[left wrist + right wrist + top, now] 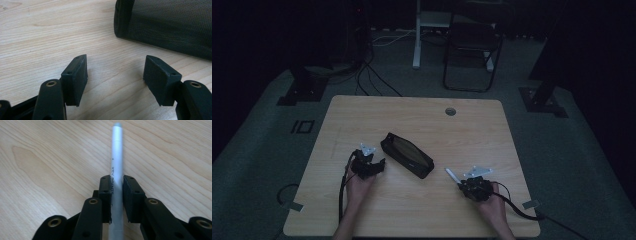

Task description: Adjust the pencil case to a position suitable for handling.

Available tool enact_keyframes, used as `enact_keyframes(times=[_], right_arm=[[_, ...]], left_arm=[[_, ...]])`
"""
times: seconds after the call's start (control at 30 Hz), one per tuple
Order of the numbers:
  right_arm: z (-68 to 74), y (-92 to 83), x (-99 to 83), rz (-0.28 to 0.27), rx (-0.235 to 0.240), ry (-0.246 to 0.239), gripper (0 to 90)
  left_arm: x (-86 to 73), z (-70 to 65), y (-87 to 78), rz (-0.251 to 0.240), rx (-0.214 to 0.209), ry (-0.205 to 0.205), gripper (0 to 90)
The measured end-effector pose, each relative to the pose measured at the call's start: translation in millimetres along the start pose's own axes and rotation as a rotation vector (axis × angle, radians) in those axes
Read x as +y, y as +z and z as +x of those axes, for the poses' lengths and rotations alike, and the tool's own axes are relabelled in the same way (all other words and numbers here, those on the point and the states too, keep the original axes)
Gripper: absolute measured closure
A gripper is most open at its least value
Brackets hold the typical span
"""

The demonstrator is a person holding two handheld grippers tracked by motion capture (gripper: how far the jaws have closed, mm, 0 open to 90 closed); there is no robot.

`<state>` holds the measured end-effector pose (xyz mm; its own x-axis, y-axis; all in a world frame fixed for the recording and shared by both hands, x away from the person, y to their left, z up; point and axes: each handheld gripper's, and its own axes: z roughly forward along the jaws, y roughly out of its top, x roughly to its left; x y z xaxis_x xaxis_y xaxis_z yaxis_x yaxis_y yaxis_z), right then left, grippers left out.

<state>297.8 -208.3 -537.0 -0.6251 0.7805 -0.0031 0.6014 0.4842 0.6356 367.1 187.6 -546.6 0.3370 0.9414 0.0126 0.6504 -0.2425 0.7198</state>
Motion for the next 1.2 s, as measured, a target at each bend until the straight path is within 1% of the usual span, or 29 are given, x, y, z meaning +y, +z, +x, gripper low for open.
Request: enact_keyframes(times=[0.07,0.17,0.23,0.33,0.37,0.5,0.57,0.6,0.73,0.87,0.93,1.03,1.07,1.2], right_arm=[[-1.1,-0.2,-0.4,-0.001,0.000,0.002,77.8],[-6.3,-1.3,-1.7,0.001,-0.004,0.017,77.9],[-7.1,-1.6,-1.8,0.002,-0.004,0.017,78.2],[-7.6,-1.6,-1.5,0.004,-0.002,0.011,78.4],[-7.8,-1.6,-1.5,0.005,0.000,0.009,78.4],[-8.3,-1.6,-1.3,0.006,0.003,0.003,78.4],[-8.1,-1.6,-1.3,0.006,0.002,0.004,78.4],[-8.0,-1.6,-1.3,0.006,0.002,0.004,78.5],[-8.4,-1.6,-1.1,0.007,0.004,-0.001,78.5],[-8.9,-1.6,-1.0,0.008,0.006,-0.004,78.5],[-9.3,-1.4,-0.7,0.008,0.009,-0.007,78.5],[-9.9,-1.3,-0.4,0.010,0.013,-0.009,78.5],[-9.8,-1.3,-0.4,0.010,0.013,-0.009,78.6],[-9.3,-1.6,-0.8,0.010,0.011,-0.012,78.6]], left_arm=[[0.3,0.5,-0.4,0.004,0.003,-0.002,36.7],[2.4,2.6,-2.6,0.022,0.005,-0.025,38.4],[4.4,4.4,-5.5,0.015,-0.003,-0.031,38.4],[10.6,6.0,-13.7,-0.023,-0.006,-0.029,38.3],[14.1,6.7,-17.6,-0.045,-0.015,-0.029,38.3],[27.9,9.4,-27.3,-0.102,-0.026,-0.032,38.4],[36.9,11.2,-29.5,-0.117,-0.016,-0.025,39.0],[42.5,12.5,-29.8,-0.122,-0.015,-0.024,40.2],[56.0,15.7,-27.2,-0.141,-0.015,-0.022,41.6],[64.8,19.4,-21.0,-0.137,-0.036,-0.046,42.1],[67.0,19.8,-17.5,-0.132,-0.053,-0.057,42.6],[68.3,19.1,-13.9,-0.121,-0.063,-0.050,42.6],[67.9,17.3,-10.2,-0.122,-0.104,-0.040,42.6],[65.2,13.2,-6.3,-0.114,-0.167,-0.023,41.4]])
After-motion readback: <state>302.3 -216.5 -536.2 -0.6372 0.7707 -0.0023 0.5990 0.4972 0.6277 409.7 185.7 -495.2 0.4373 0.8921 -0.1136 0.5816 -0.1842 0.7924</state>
